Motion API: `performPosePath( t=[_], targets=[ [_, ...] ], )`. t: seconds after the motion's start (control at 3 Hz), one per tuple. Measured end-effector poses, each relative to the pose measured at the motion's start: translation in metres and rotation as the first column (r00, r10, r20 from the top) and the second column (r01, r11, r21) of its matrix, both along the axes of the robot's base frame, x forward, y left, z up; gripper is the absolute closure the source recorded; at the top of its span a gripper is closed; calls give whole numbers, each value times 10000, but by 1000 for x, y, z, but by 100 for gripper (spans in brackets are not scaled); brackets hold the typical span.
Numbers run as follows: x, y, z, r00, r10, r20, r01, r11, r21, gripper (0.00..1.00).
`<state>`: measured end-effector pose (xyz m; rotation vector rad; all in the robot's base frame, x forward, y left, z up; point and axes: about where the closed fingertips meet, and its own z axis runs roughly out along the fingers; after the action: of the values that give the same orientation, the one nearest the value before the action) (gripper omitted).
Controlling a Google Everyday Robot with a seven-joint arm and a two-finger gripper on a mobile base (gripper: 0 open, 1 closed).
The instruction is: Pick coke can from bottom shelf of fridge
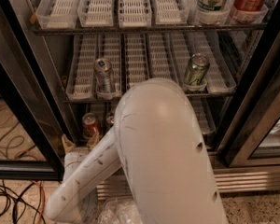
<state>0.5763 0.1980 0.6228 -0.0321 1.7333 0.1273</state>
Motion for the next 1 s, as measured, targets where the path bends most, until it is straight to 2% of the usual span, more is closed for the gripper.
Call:
performPosePath(
  t=[0.33, 0.67, 1.0],
  targets=[
    [-2, -2, 3, 10000, -69, 22, 69, 10000, 17, 34],
    [-44, 7, 21, 9985, 6, -553, 23, 9987, 519, 34],
    [-38, 12, 14, 9977, 65, -672, -34, 9989, 472, 36]
  ],
)
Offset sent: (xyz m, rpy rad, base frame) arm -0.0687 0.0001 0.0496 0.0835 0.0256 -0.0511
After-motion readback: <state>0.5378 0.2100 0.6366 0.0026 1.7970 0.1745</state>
